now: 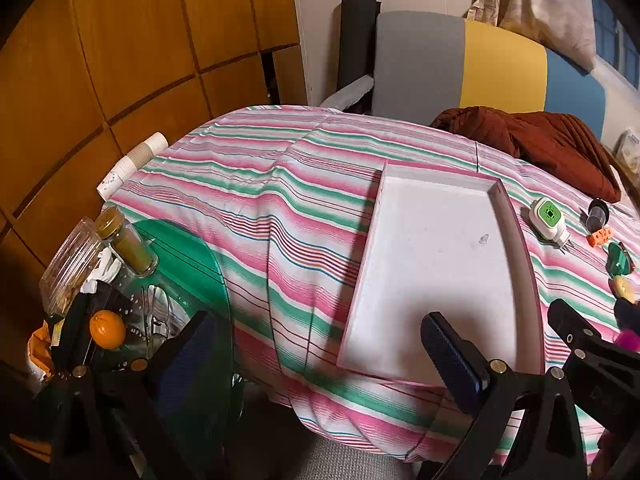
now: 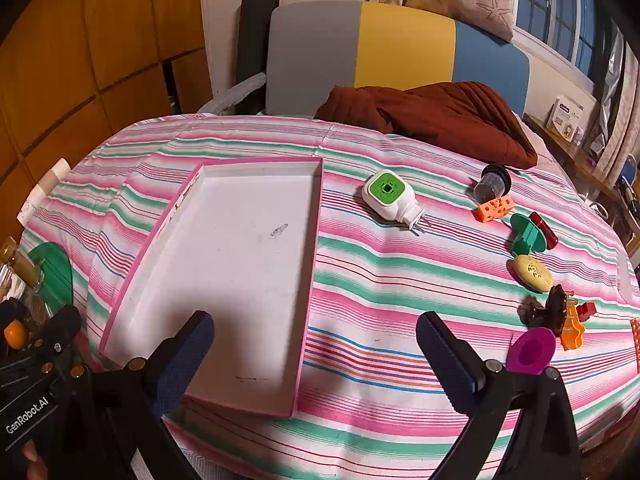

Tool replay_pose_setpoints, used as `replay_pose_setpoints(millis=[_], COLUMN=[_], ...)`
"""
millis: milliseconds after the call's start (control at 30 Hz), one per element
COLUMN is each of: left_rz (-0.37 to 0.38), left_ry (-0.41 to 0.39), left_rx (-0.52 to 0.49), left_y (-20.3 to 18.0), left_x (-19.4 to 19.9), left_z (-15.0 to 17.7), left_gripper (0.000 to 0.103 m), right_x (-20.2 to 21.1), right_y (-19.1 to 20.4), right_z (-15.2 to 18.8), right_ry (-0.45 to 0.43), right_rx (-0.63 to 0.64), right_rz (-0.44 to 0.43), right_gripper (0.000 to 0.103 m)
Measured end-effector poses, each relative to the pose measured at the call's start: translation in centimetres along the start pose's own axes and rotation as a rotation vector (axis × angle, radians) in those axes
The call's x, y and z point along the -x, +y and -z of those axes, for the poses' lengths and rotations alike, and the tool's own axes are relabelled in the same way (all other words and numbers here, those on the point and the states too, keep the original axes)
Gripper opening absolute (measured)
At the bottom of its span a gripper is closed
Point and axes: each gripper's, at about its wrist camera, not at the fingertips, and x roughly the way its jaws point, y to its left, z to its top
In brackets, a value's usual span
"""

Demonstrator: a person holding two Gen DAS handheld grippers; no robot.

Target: Organize rigid objects

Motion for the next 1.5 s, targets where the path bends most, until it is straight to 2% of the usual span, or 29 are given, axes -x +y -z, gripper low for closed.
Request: replay_pose_setpoints(millis=[500, 867, 1233, 1500], left_rz=[-0.001, 0.001, 0.024, 0.047], left_ry=[0.003, -0.025, 0.002, 0.013], left_rx=[-0.007, -0.006, -0.001, -0.009], left_y=[-0.17, -0.15, -0.15, -0.7], left_x=[-0.06, 0.47, 0.09, -0.02], left_z=[0.35, 0.25, 0.28, 0.74], left_gripper=[0.103, 0.103, 0.103, 0.103], right_x=[-0.24, -0.64, 0.17, -0.02], right_y=[-0.42, -0.6, -0.04, -0.81], right_z=[0.32, 0.4, 0.31, 0.54], right_ry=[0.011, 0.035, 0.0, 0.012], right_rx=[-0.016, -0.02, 0.01, -0.037], right_rz=[0.007, 0.009, 0.016, -0.015], right_gripper=[0.103, 0.103, 0.103, 0.103])
